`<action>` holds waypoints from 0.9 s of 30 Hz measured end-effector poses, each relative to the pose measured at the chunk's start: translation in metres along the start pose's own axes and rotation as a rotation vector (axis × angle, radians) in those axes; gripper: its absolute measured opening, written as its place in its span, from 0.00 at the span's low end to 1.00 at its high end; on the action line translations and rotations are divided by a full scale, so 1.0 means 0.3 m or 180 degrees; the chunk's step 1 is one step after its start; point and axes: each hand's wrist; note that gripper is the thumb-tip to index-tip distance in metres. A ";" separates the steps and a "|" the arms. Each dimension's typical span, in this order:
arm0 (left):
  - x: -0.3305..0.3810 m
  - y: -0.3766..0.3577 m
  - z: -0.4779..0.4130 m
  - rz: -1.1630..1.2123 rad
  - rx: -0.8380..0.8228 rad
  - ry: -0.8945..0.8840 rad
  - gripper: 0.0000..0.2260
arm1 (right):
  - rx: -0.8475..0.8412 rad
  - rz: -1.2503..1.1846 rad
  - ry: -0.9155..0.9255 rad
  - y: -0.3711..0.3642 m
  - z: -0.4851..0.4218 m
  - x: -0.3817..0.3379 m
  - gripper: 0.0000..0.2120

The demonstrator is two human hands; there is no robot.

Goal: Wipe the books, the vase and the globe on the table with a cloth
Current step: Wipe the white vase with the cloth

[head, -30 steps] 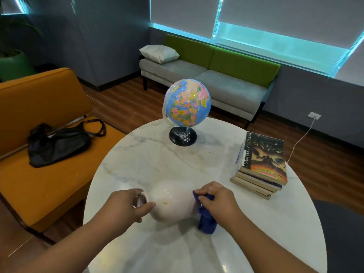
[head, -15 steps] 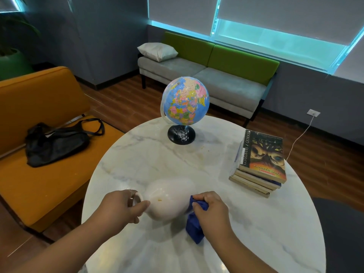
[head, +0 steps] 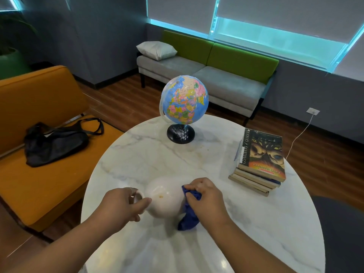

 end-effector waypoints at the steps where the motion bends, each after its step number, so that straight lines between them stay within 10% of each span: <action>1: 0.000 0.000 0.000 -0.0001 0.0002 -0.0011 0.16 | 0.0046 0.0021 -0.0199 0.008 -0.012 0.012 0.09; 15: 0.011 -0.010 0.013 -0.0014 0.0026 0.0024 0.19 | 0.0032 0.0126 -0.0185 0.012 -0.011 -0.012 0.11; 21: 0.014 -0.009 0.011 -0.0116 0.0036 0.0063 0.22 | -0.0407 0.0138 0.0764 -0.015 0.045 -0.075 0.13; 27: 0.027 -0.014 0.016 -0.0243 0.0010 -0.0035 0.10 | -0.0196 0.0500 0.0192 0.011 -0.038 -0.022 0.15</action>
Point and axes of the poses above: each hand's wrist, its own z-axis away from the middle knuckle, its own y-axis out of the back of the hand, x = y × z, and after that the axes turned 11 degrees about z, right-handed
